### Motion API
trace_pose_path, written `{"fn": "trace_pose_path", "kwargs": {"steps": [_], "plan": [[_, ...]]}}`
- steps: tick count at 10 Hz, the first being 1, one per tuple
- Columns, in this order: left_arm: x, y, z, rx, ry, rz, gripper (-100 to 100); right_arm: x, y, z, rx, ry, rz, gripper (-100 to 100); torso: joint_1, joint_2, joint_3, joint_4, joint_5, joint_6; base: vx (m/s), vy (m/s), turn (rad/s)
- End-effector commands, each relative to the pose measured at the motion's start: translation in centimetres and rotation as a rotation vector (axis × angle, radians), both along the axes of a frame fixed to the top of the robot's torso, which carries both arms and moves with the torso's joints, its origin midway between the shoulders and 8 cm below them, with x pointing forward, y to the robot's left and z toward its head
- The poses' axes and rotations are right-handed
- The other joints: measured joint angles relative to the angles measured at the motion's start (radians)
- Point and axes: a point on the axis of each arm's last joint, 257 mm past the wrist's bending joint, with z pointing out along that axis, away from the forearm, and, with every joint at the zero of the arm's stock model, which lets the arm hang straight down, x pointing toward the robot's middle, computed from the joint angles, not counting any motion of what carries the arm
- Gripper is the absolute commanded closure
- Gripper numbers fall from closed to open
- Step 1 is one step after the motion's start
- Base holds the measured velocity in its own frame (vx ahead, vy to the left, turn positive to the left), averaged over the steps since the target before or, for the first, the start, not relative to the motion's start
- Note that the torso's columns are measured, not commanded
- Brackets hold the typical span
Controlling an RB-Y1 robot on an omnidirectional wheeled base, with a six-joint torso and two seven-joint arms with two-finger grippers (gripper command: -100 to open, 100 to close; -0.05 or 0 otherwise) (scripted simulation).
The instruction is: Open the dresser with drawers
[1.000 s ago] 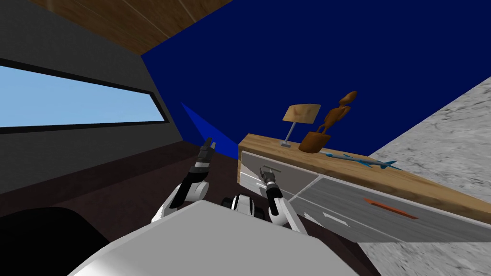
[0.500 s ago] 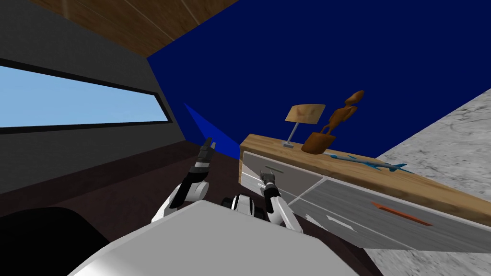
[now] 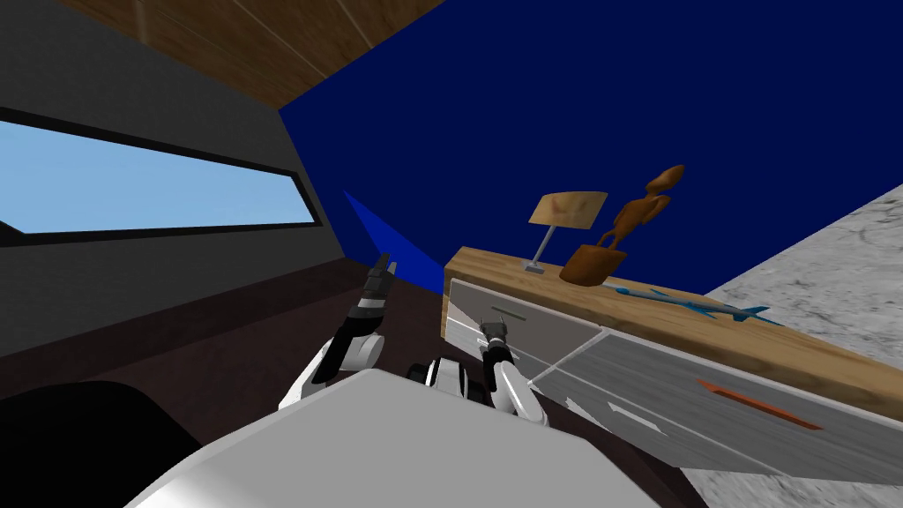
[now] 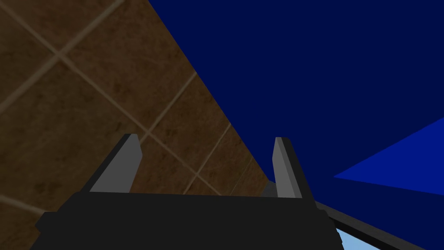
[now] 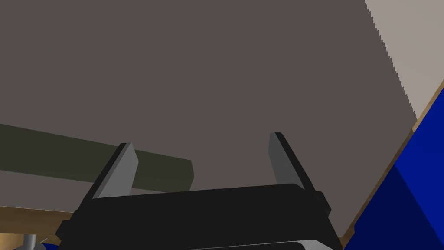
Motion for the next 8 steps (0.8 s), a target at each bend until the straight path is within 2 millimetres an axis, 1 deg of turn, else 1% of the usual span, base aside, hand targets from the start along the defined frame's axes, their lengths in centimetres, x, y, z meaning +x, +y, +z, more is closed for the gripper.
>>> {"fn": "trace_pose_path", "kwargs": {"steps": [1, 2, 3, 4, 5, 6, 7, 8], "plan": [[0.0, 0.0, 0.0, 0.000, 0.000, 0.000, 0, 0.0, -1.0, -0.6, -0.116, 0.007, -0.018, -100, 0.000, 0.000, 0.000, 0.000, 0.000, 0.000, -0.004, 0.024, 0.027], [0.0, 0.0, 0.0, 0.000, 0.000, 0.000, 0, 0.0, -1.5, -1.1, -0.195, 0.014, -0.018, -100, 0.000, 0.000, 0.000, 0.000, 0.000, 0.000, -0.001, 0.028, 0.052], [0.0, 0.0, 0.0, 0.000, 0.000, 0.000, 0, 0.0, -1.8, -1.0, -0.207, 0.010, -0.028, -100, 0.000, 0.000, 0.000, 0.000, 0.000, 0.000, 0.000, 0.024, 0.023], [0.0, 0.0, 0.0, 0.000, 0.000, 0.000, 0, 0.0, -2.4, -1.4, -0.283, 0.016, -0.031, -100, 0.000, 0.000, 0.000, 0.000, 0.000, 0.000, -0.002, 0.025, 0.039], [0.0, 0.0, 0.0, 0.000, 0.000, 0.000, 0, 0.0, -2.7, -1.2, -0.297, 0.010, -0.038, -100, 0.000, 0.000, 0.000, 0.000, 0.000, 0.000, -0.001, 0.020, 0.023], [0.0, 0.0, 0.0, 0.000, 0.000, 0.000, 0, 0.0, -3.3, -1.4, -0.375, 0.010, -0.042, -100, 0.000, 0.000, 0.000, 0.000, 0.000, 0.000, 0.001, 0.026, 0.031], [0.0, 0.0, 0.0, 0.000, 0.000, 0.000, 0, 0.0, -3.4, -1.2, -0.384, 0.006, -0.046, -100, 0.000, 0.000, 0.000, 0.000, 0.000, 0.000, 0.000, 0.021, 0.024], [0.0, 0.0, 0.0, 0.000, 0.000, 0.000, 0, 0.0, -4.1, -1.3, -0.461, 0.003, -0.053, -100, 0.000, 0.000, 0.000, 0.000, 0.000, 0.000, -0.002, 0.021, 0.042]]}}
